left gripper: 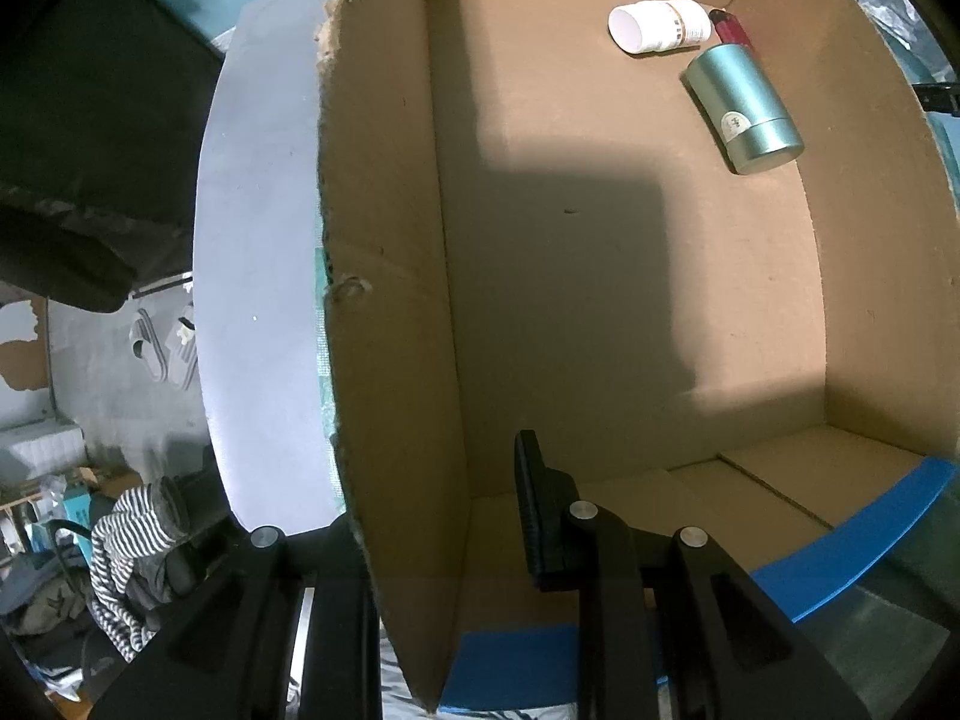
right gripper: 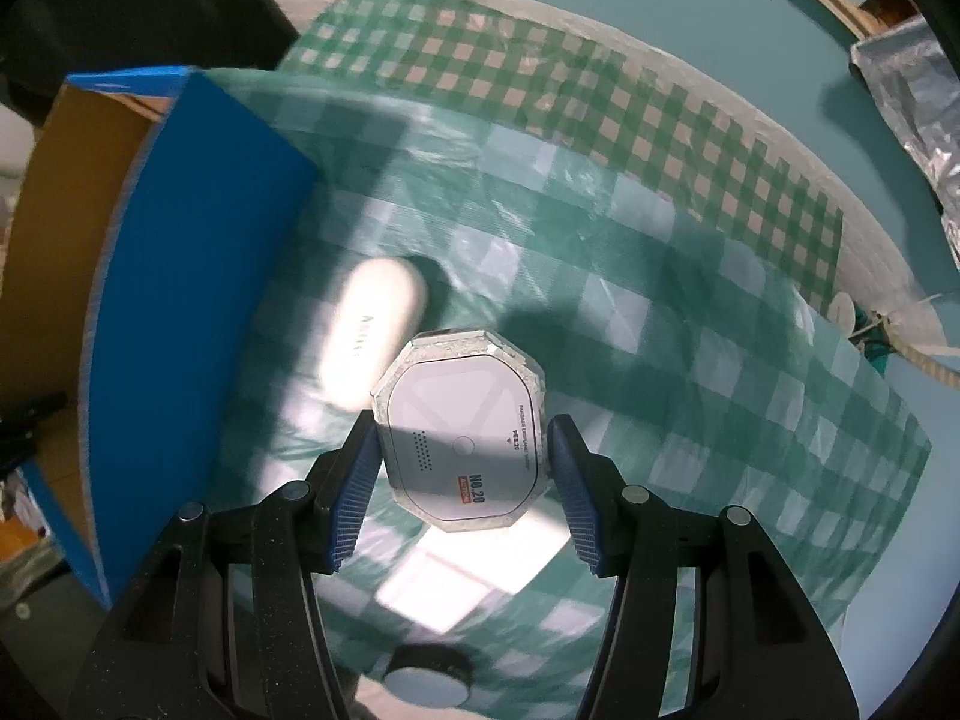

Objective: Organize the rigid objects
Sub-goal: 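Carry the octagonal box with the right gripper into the box and release, then move the right gripper to the white oval Kinyo case and grasp it, then carry the Kinyo case with the right gripper into the box and release, then move the right gripper to the white square charger and grasp it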

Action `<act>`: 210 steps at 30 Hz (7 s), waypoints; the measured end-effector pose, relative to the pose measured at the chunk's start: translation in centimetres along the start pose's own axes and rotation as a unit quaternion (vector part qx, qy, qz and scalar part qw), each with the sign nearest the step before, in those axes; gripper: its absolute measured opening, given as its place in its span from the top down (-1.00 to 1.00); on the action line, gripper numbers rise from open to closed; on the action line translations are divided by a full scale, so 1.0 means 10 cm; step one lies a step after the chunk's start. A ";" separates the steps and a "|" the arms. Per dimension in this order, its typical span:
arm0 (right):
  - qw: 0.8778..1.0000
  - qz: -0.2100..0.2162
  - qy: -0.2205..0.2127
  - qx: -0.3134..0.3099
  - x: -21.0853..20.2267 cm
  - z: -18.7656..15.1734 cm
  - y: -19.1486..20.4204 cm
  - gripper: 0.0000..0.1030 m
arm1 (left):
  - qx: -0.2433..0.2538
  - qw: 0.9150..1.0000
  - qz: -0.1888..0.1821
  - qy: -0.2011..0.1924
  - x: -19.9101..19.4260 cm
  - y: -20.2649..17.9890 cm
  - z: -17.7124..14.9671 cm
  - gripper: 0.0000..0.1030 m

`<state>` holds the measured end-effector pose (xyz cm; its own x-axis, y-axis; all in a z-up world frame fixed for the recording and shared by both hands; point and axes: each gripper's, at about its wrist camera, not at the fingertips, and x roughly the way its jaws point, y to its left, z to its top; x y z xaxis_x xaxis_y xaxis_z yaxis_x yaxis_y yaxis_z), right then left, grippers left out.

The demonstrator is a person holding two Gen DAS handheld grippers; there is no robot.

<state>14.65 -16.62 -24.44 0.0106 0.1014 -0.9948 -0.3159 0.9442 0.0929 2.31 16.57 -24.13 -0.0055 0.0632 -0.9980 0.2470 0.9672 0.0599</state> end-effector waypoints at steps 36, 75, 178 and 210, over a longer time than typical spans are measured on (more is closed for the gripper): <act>0.981 0.030 -0.017 -0.189 -0.28 0.24 1.71 -0.10 | 0.020 1.000 -0.003 -0.014 -0.04 0.06 -0.03 0.57; 0.996 0.035 -0.037 -0.072 -0.47 0.29 1.03 -0.37 | 0.012 1.000 0.000 0.000 0.02 0.08 0.02 0.57; 0.977 0.018 0.008 -0.212 -0.10 0.28 1.76 0.28 | 0.025 1.000 -0.001 -0.004 0.02 0.06 0.03 0.57; 0.995 0.040 -0.051 -0.070 -0.54 0.03 1.08 -0.26 | 0.031 0.999 0.005 -0.007 0.00 0.04 0.06 0.57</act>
<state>11.47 -6.88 -18.06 0.0740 0.2117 -0.9745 -0.4485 0.8799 0.1571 2.97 16.84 -24.11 0.0108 0.0697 -0.9975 0.3067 0.9493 0.0697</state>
